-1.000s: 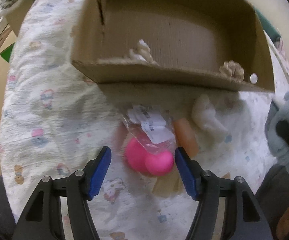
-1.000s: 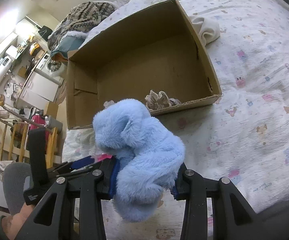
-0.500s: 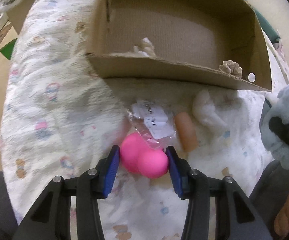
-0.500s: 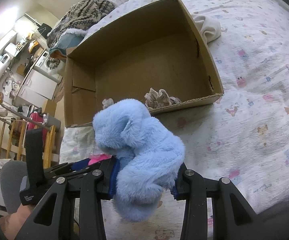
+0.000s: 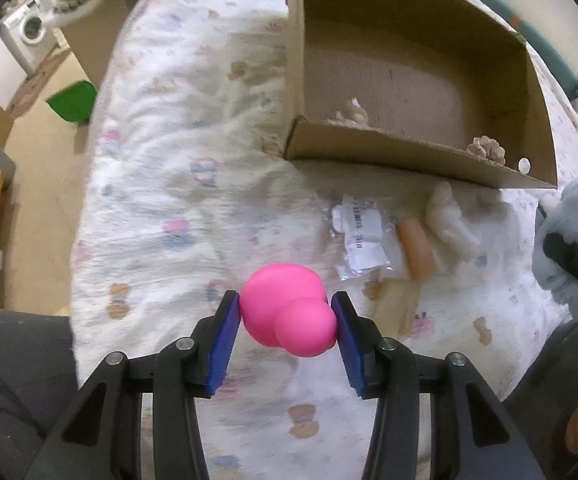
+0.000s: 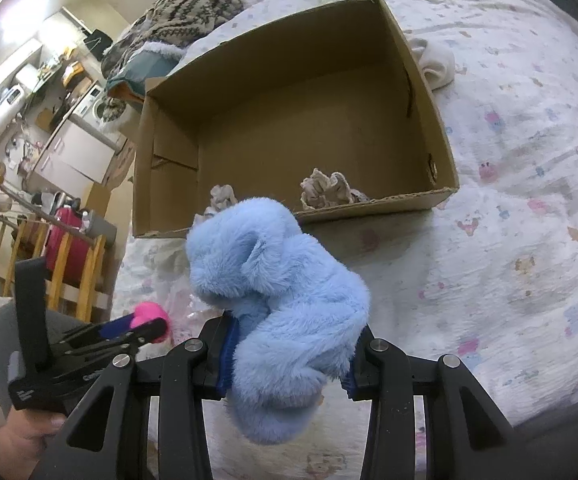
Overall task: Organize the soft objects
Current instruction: 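Carry the pink duck and blue plush into the box and release both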
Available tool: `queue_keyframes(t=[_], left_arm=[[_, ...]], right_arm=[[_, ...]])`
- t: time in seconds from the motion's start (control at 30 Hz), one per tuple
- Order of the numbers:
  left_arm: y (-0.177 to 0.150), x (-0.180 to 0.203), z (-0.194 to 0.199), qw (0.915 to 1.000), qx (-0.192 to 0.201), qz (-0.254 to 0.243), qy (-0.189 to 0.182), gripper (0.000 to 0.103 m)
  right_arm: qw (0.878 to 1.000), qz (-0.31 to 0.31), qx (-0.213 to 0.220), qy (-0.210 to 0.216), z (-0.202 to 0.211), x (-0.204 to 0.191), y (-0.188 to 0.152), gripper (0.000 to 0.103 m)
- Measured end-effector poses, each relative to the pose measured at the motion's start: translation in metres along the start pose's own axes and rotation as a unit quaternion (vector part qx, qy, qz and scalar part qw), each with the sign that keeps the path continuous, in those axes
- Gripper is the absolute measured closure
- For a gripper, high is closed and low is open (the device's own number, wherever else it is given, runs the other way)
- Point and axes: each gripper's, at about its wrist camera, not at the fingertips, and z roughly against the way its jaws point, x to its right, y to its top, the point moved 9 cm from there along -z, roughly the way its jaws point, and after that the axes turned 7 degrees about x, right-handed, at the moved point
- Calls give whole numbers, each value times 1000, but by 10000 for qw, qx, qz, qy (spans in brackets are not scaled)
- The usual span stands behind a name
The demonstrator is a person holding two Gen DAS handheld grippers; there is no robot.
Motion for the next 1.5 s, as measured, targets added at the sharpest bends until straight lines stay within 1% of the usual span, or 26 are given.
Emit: queue_keyframes(t=[0.1, 0.17, 0.23, 0.33, 0.43, 0.53, 0.63, 0.7, 0.93, 1.03, 1.3, 1.5], left_arm=[[6, -3, 11, 9998, 198, 74, 71, 60], [14, -4, 21, 9991, 369, 207, 82, 60], [26, -2, 33, 9980, 579, 231, 69, 60], [49, 6, 54, 9952, 965, 95, 92, 60], [72, 20, 68, 9921, 1246, -77, 102, 60], [91, 29, 77, 9889, 1467, -219, 53, 60], [111, 43, 83, 9858, 1629, -398, -91, 60], [121, 46, 85, 9839, 1719, -481, -13, 60], [150, 64, 73, 9818, 1783, -655, 7, 60], [158, 67, 64, 9823, 1754, -663, 21, 60], [169, 75, 36, 9848, 1575, -729, 86, 60], [179, 84, 14, 9865, 1446, -764, 88, 60]], right_arm=[[10000, -43, 50, 42, 4, -1, 0, 61], [9998, 18, 179, 83, 10, -5, 4, 61], [9994, 51, 314, 145, 17, -8, 9, 61], [9985, 50, 492, 239, 29, -10, 16, 61], [9975, 41, 674, 228, 40, -8, 28, 61], [9963, -7, 827, 235, 48, -7, 40, 61], [9950, 43, 976, 199, 54, -9, 54, 61], [9940, 78, 1074, 201, 56, -13, 65, 61], [9925, 217, 1184, 205, 46, -21, 99, 61], [9924, 245, 1184, 214, 37, -23, 110, 61], [9926, 225, 1176, 194, 11, -21, 133, 61], [9936, 148, 1113, 146, -9, -14, 145, 61]])
